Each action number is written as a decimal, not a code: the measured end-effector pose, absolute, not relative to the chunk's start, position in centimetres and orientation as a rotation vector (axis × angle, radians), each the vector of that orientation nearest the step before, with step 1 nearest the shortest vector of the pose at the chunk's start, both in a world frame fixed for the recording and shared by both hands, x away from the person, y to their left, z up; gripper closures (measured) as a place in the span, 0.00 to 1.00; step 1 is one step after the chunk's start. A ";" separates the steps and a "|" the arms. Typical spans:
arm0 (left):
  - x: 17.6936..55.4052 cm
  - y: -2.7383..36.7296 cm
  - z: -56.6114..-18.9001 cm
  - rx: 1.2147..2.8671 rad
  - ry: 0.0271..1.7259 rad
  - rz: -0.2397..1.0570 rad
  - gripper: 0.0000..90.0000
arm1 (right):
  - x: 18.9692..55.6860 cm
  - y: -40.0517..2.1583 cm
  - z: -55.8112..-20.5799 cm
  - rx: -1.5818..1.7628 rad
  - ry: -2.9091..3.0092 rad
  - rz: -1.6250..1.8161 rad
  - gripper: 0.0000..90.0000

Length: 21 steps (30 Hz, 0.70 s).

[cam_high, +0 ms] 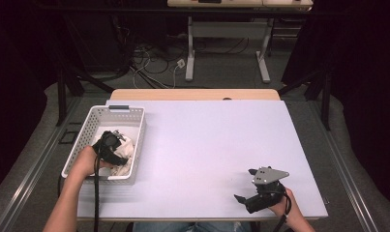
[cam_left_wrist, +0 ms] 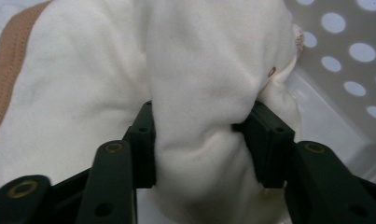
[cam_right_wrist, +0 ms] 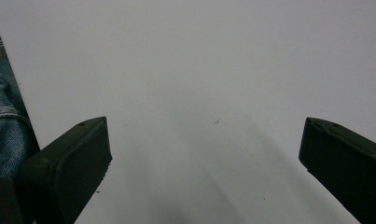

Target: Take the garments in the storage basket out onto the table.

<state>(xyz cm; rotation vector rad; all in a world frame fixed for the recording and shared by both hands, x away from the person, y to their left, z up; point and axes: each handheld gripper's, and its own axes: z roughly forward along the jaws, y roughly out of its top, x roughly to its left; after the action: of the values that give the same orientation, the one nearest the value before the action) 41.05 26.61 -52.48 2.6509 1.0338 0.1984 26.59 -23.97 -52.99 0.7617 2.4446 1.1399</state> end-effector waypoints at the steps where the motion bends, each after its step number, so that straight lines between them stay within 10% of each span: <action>1: 41.0 26.6 -52.4 2.658 1.026 0.207 0.64 | 26.6 -24.0 -53.0 0.762 2.444 1.140 0.02; 21: 40.5 26.5 -51.7 2.615 1.044 0.299 0.71 | 26.5 -24.0 -52.9 0.767 2.445 1.138 0.02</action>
<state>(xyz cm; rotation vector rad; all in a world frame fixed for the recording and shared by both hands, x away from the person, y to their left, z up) 40.48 26.45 -51.73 2.6148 1.0435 0.2985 26.50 -24.04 -52.94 0.7668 2.4447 1.1380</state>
